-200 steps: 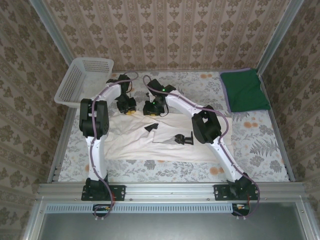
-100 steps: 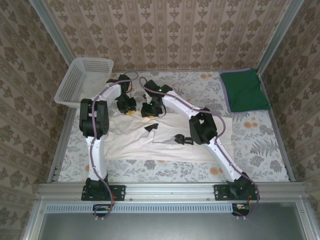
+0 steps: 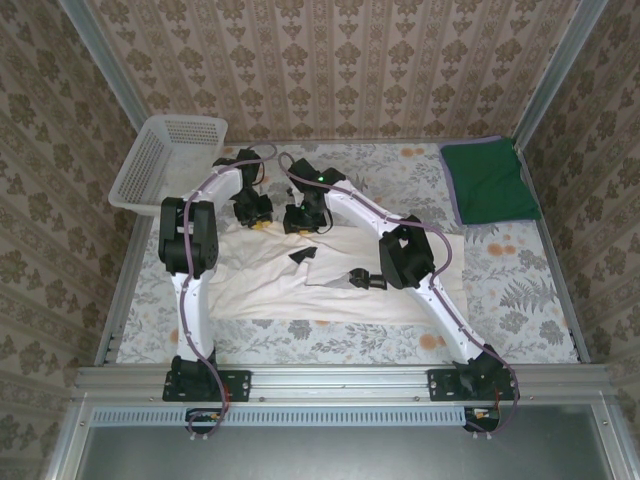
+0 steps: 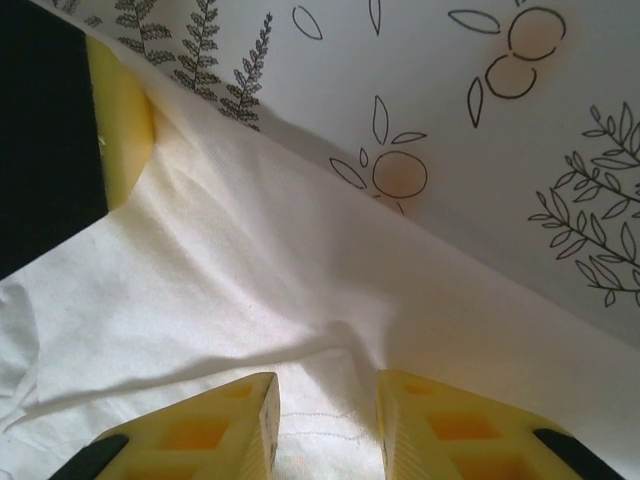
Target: Fold and stack the t-shirts
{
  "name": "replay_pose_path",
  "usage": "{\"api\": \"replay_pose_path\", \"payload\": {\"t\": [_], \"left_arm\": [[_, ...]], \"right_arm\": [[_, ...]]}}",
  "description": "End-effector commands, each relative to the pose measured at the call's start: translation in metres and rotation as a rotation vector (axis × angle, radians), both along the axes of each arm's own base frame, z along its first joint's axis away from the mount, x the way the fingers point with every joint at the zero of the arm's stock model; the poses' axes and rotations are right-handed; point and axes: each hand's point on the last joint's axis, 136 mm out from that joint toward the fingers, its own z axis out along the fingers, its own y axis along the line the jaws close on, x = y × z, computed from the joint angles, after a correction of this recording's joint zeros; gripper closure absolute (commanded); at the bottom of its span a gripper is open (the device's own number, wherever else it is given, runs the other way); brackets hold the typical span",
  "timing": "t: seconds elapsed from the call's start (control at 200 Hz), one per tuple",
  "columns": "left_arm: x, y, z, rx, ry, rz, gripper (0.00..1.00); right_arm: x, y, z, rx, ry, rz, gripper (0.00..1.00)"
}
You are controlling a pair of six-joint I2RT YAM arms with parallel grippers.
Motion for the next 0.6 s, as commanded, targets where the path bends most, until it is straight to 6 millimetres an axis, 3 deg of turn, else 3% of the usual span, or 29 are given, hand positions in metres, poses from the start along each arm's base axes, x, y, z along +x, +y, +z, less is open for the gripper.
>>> {"api": "replay_pose_path", "payload": {"t": [0.0, 0.315, 0.595], "left_arm": [[-0.010, 0.008, -0.018, 0.025, 0.074, 0.017, 0.80], [-0.010, 0.009, -0.017, 0.031, 0.074, 0.016, 0.81], [-0.009, 0.012, -0.018, 0.048, 0.069, 0.011, 0.80]], "right_arm": [[-0.007, 0.000, -0.013, -0.044, 0.015, 0.030, 0.69], [-0.010, 0.000, -0.015, -0.068, 0.017, 0.053, 0.86], [-0.008, 0.007, 0.015, -0.016, -0.027, 0.088, 1.00]]}}
